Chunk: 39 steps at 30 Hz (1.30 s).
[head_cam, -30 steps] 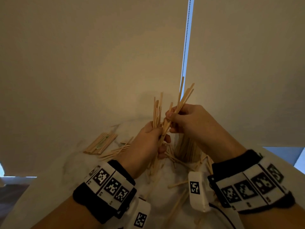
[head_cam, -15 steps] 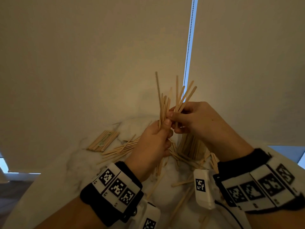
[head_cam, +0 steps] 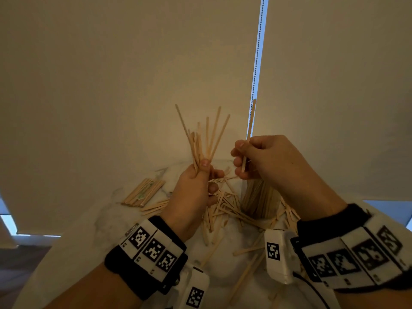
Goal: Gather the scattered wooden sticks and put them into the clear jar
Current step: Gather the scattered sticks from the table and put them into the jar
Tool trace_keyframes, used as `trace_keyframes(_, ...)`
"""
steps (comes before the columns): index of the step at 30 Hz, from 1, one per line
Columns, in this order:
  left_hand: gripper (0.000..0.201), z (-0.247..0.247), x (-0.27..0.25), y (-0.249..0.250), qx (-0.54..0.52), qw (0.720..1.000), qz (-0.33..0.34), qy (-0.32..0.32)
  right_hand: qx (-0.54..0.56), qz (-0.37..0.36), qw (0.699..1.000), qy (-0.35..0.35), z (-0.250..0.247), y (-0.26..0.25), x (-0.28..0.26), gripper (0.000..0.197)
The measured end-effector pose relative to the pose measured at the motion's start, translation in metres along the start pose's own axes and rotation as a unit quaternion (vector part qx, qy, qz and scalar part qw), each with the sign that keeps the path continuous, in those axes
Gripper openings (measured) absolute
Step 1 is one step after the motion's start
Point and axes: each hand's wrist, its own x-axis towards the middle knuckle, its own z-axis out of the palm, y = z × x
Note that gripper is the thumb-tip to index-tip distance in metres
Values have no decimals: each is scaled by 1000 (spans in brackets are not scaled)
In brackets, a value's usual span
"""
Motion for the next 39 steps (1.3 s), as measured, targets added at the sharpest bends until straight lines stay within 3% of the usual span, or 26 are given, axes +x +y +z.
trace_keyframes(3, 37, -2, -2, 2, 19, 999, 12, -24, -100, 45, 989, -100, 11, -2, -11, 38)
trace_keyframes(6, 45, 0, -9, 2, 49, 997, 26, -54, -247, 72, 943, -211, 26, 2, -18, 42)
trace_keyframes(9, 34, -2, -10, -2, 54, 996, 38, -59, -365, 45, 898, -243, 34, 7, -16, 40)
trace_keyframes(13, 27, -3, -6, -3, 61, 996, 52, -48, -423, -7, 874, -240, 27, 7, -14, 38)
trace_keyframes(16, 22, 1, -6, -1, 37, 998, 42, -22, -399, 8, 898, -188, 18, 2, -14, 47)
trace_keyframes(19, 18, 4, -6, 0, -6, 1000, 8, -27, -410, -33, 911, -29, 10, -1, -9, 52)
trace_keyframes(21, 18, 6, -8, 3, -6, 998, -10, -64, -362, -39, 931, 22, 9, 2, -5, 65)
trace_keyframes(23, 22, 11, -14, 5, 15, 993, -21, -118, -274, -32, 961, -6, 13, 7, -2, 79)
trace_keyframes(27, 21, 17, -22, 6, 27, 986, -34, -160, -135, -76, 987, -34, 17, 8, 0, 32)
trace_keyframes(29, 21, 16, -22, 8, 14, 986, -34, -163, -99, -78, 991, -46, 17, 6, -1, 25)
trace_keyframes(31, 18, 15, -22, 9, 10, 983, -42, -177, -63, -91, 993, -46, 16, 8, 2, 38)
trace_keyframes(35, 22, 16, -24, 8, 34, 973, -67, -217, -15, -158, 987, 9, 8, 8, 6, 95)
trace_keyframes(37, 23, 16, -25, 8, 33, 969, -77, -234, -33, -179, 983, 22, 3, 6, 6, 90)
trace_keyframes(39, 24, 16, -26, 8, 31, 966, -83, -244, -70, -180, 980, 45, 2, 8, 7, 61)
